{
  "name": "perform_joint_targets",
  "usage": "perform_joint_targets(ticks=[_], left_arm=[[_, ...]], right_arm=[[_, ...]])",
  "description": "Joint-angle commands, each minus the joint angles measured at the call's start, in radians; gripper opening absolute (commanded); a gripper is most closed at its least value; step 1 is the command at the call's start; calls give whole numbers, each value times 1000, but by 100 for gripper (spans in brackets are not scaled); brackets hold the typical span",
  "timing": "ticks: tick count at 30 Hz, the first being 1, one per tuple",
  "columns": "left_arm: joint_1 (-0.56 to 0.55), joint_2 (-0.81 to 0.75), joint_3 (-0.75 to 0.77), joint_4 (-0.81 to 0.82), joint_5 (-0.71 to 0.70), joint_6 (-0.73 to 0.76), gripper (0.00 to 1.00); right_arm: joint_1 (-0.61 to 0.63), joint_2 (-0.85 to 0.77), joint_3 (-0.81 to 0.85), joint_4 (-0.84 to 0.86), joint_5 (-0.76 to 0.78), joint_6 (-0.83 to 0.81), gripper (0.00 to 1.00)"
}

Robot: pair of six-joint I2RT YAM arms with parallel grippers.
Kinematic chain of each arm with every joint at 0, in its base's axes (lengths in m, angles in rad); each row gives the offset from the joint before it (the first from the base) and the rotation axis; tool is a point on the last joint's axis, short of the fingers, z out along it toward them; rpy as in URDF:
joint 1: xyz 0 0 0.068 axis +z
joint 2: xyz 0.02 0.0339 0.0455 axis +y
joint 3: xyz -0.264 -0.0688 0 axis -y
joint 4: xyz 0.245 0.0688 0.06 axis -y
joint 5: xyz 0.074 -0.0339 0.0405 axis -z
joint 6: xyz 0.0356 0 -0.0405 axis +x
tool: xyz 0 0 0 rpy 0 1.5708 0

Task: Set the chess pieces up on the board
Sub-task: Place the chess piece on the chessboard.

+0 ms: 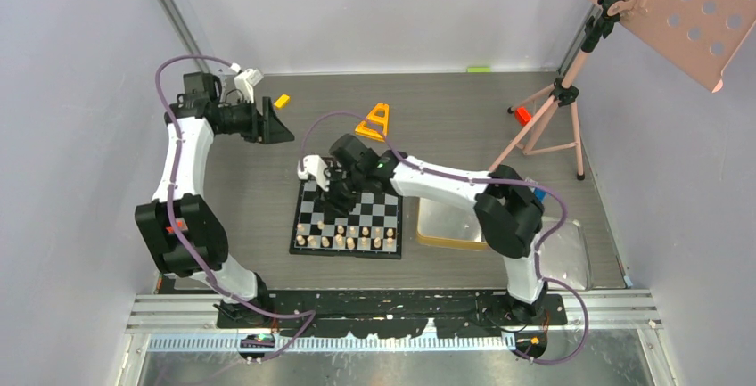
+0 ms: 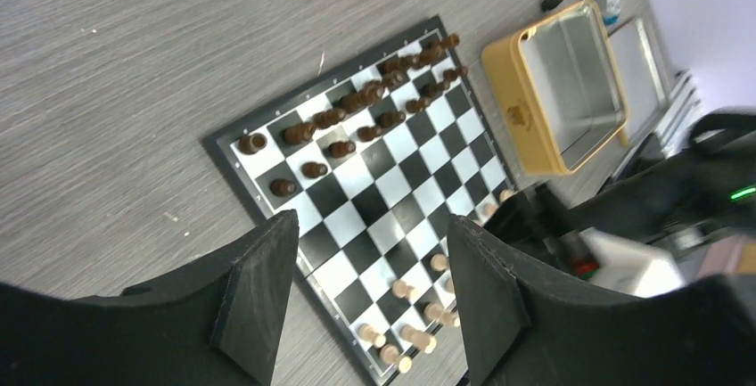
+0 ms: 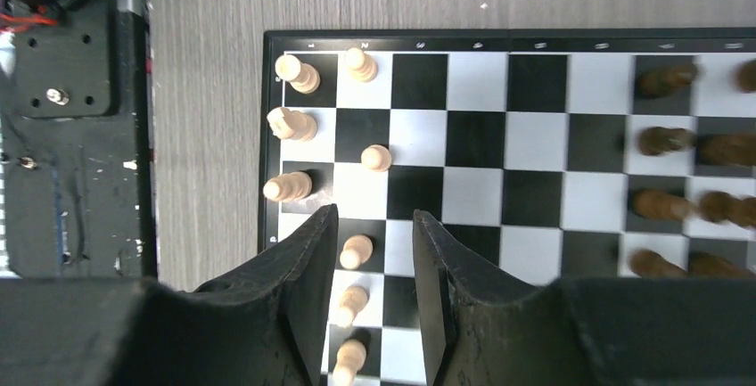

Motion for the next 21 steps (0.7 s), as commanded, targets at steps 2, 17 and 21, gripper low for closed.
perform_joint_targets(ticks=[2, 17, 21], left_arm=[[-41, -96, -60, -120, -105, 232, 64], [-521, -231, -353, -68, -574, 417, 58], [-560, -201, -360, -93, -622, 395, 57]], right_arm=[[-40, -209, 18, -71, 35, 33, 43], [-384, -515, -247, -122, 85, 149, 43], [-474, -573, -300, -153, 84, 132, 43]])
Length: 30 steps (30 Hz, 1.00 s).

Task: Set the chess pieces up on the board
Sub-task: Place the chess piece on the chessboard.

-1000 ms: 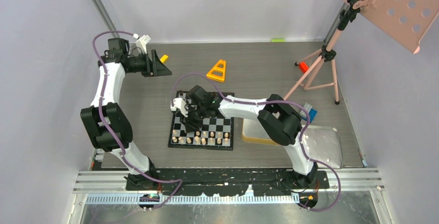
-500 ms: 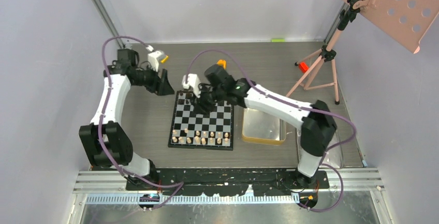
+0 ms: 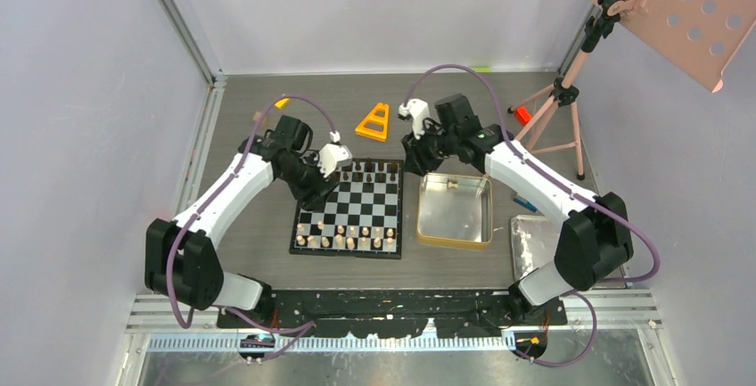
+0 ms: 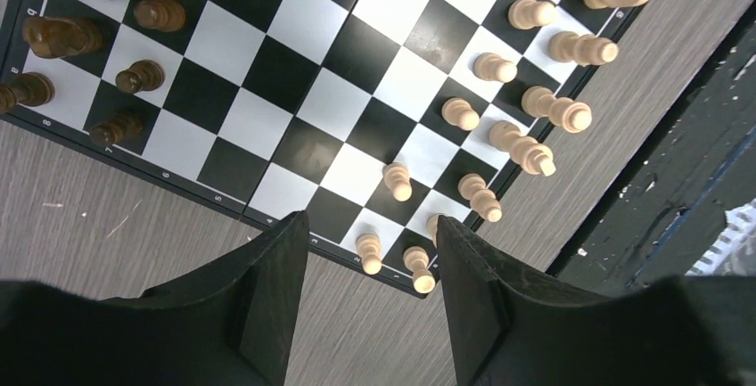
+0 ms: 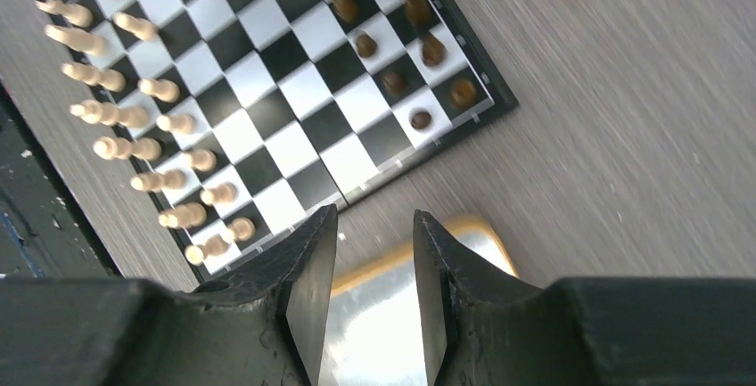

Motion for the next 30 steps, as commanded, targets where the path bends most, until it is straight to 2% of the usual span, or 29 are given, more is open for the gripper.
perform_joint_targets(ticks=[1, 10, 14, 30], left_arm=[[-40, 22, -9, 2, -114, -2, 56], [-123, 87, -69, 47, -167, -54, 50], [-149, 111, -83, 65, -195, -71, 49], [-177, 179, -98, 98, -218, -95, 30]], right_arm=[[-78, -118, -42, -39, 10, -10, 43], [-184, -158, -93, -40, -38, -7, 43], [-188, -137, -90, -48, -46, -6, 42], [-198, -145, -101, -59, -71, -11, 41]])
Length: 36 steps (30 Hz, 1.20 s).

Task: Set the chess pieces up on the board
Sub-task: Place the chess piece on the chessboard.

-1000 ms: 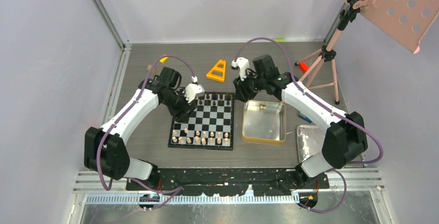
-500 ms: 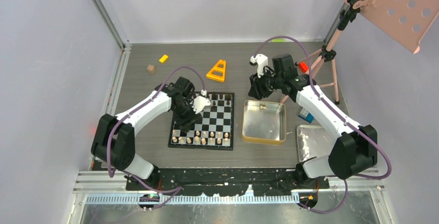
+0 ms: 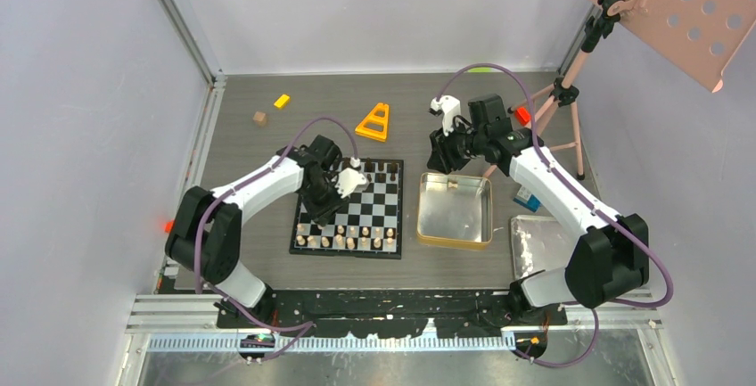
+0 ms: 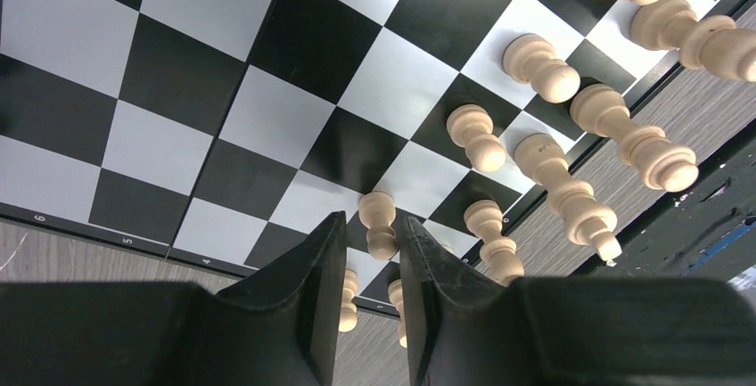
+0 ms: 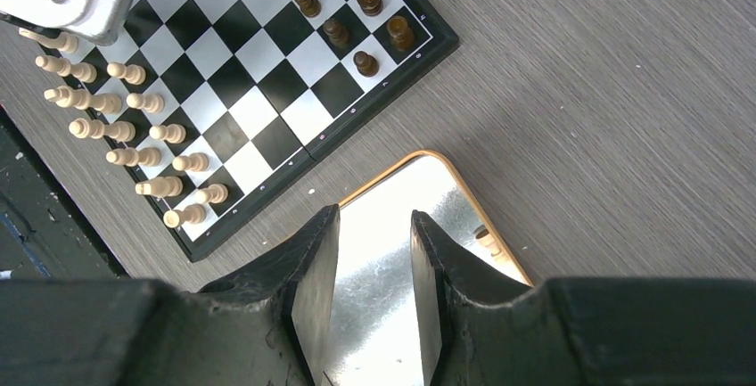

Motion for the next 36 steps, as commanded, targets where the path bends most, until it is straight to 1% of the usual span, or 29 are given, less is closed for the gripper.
perform_joint_targets(ticks=[1, 11, 20, 30, 33, 36], left_arm=[[-7, 7, -8, 15, -7, -7, 29], [-11, -40, -53, -14, -7, -12, 18], [-11, -61, -76, -16, -32, -13, 13], [-11, -59, -89, -12, -63, -10, 13], [-11, -64, -94, -12, -59, -10, 18], [-11, -73, -92, -12, -58, -16, 27]], right_arm=[[-6, -14, -1, 8, -25, -7, 41], [-9, -10, -4, 5, -35, -11, 40], [-8, -4, -3, -1, -43, -11, 40], [-10, -1, -2, -14, -44, -22, 40], [-12, 7, 1, -24, -39, -28, 40], [-13, 18, 9, -43, -18, -40, 40]])
